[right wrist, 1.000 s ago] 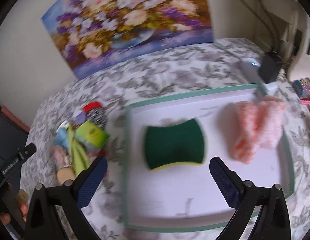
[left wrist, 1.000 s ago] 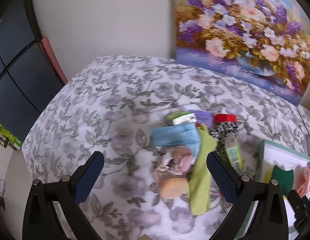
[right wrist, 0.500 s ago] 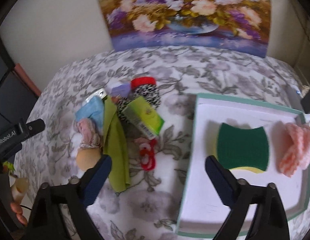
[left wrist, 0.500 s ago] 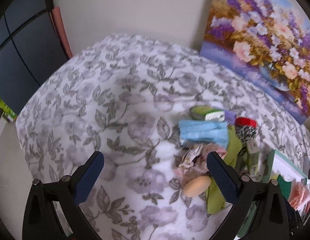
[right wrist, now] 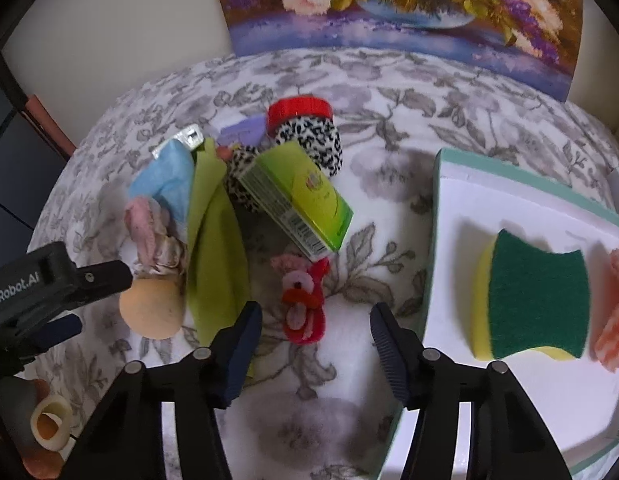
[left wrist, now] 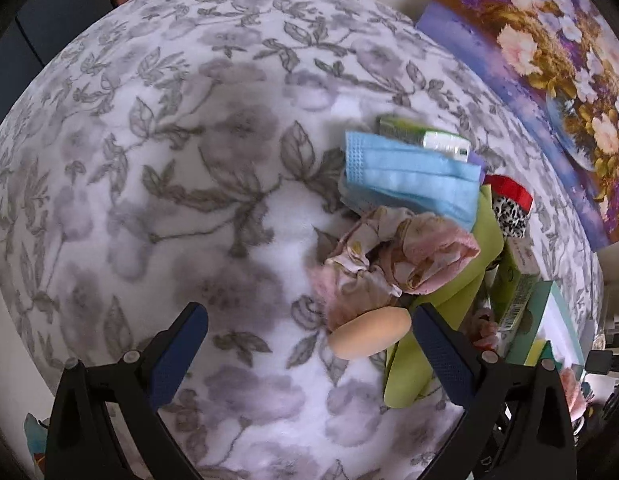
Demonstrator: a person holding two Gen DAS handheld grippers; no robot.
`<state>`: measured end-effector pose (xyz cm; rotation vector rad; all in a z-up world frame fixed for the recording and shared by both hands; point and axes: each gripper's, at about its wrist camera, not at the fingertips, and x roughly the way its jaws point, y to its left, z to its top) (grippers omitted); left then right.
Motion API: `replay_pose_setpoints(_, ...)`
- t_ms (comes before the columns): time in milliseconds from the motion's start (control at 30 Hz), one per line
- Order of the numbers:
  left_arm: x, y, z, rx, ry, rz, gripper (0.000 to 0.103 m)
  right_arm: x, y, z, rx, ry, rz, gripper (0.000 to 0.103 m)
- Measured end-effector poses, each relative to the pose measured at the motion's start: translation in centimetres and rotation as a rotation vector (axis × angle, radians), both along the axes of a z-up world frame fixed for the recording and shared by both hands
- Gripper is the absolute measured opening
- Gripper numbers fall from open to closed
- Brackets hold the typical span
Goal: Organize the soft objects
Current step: 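Grasp the beige round sponge with the left tool while the right tool grasps the red pipe-cleaner toy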
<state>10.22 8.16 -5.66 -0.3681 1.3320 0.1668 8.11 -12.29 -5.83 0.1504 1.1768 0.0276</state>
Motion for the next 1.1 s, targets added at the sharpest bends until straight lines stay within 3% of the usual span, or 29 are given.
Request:
replay_pose_setpoints(300,0.9,-1.6,-1.6,-0.015,0.026,-0.003,0.096,0.8,0.2,-1.4,-0.015,0.017,0.011,0.051)
replay_pose_setpoints(433,1.4,-2.1,-2.3,-0.023,0.035,-0.005,0.085,0.9,0.3,-1.7,-0.016,0.017,0.018,0.050)
replay_pose_setpoints(600,2.0,-2.6,-2.5,-0.062,0.025,-0.006,0.068,0.9,0.4,-1.8,-0.025,0.011,0.023,0.041)
replay_pose_setpoints(667,2.0,-2.8,-2.3,-0.074,0.017,-0.010,0.057,0.9,0.3,-1.7,-0.028,0.008,0.021,0.030)
replay_pose_setpoints(767,2.0,-3.0,-2.0,-0.098,0.005,-0.012,0.048,1.0,0.3,-1.7,-0.005,0.006,0.025,0.022)
replay_pose_setpoints(1100,1.4,-1.7,-1.0,-0.142,-0.019,0.004,0.041,0.8,0.5,-1.1,0.015,-0.003,0.038,0.019)
